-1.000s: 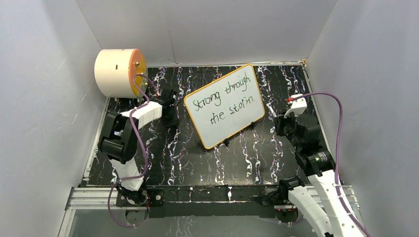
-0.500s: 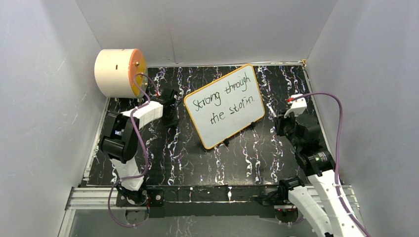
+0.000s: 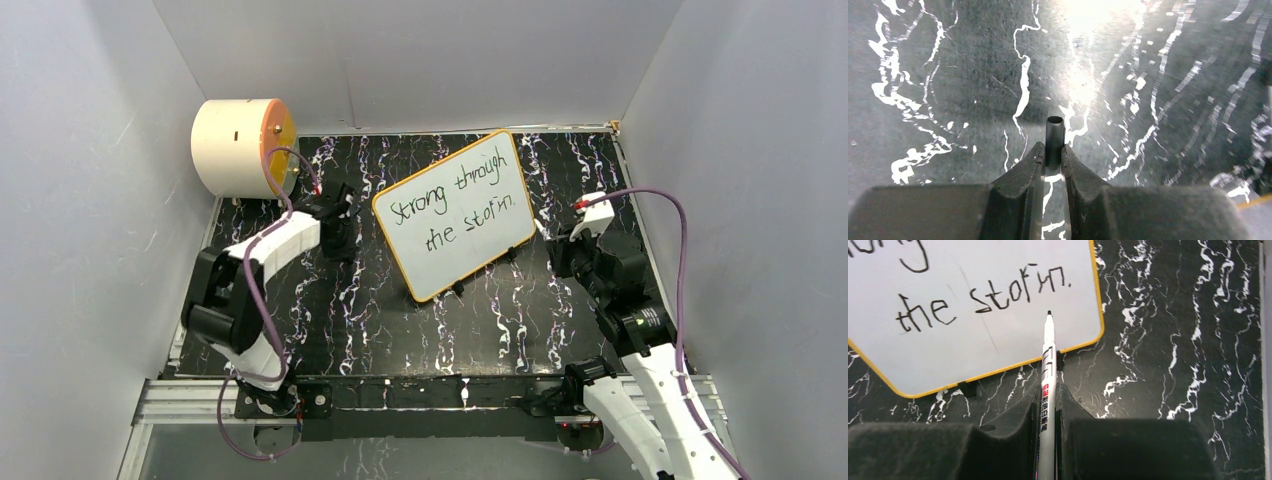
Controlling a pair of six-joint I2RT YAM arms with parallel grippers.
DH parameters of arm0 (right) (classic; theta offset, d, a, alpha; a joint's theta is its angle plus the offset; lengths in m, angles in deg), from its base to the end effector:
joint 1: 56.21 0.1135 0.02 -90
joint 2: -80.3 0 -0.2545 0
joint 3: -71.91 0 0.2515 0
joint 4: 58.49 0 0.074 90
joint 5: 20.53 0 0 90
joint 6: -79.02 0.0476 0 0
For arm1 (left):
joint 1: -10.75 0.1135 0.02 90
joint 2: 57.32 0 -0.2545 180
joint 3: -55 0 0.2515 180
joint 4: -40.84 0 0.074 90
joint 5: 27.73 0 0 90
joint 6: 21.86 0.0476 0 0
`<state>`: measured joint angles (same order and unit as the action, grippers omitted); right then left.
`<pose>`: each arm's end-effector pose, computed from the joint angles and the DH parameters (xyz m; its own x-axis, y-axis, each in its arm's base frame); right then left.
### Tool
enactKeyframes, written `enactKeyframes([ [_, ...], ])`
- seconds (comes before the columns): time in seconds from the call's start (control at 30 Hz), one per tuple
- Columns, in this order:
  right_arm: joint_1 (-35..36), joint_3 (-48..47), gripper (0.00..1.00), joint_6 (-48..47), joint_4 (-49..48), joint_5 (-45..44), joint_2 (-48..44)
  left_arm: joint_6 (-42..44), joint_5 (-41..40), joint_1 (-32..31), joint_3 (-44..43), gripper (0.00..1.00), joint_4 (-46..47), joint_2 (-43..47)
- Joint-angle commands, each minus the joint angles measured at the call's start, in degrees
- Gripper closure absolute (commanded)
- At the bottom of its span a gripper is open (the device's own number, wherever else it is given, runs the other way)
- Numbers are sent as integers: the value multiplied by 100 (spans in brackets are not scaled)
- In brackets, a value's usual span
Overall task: Write a sentence on the whiteboard
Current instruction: Close the whiteboard marker at the center of the board.
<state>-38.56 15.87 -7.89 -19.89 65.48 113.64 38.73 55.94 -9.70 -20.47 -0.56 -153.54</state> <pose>0.1499 0.0442 0.3171 -0.2736 -0.0306 -0.9614 -0.2243 0.9740 0.0328 0.3199 -0.1137 0.1701 -0.8685 -0.1970 -0.4548 -0.1463 0.9786 -0.1445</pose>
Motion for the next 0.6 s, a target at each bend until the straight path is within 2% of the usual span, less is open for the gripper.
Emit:
enactKeyframes([
  [0.0, 1, 31, 100, -63, -522, 665, -116, 802, 217, -21, 36, 100, -132, 1156],
  [0.33, 2, 59, 100, -115, -761, 1411, -114, 2629, 1072, -62, 76, 100, -97, 2971],
  [0.57, 2, -27, 100, -199, -892, 2006, 37, 3592, 2479, -172, 256, 100, -31, 3605],
])
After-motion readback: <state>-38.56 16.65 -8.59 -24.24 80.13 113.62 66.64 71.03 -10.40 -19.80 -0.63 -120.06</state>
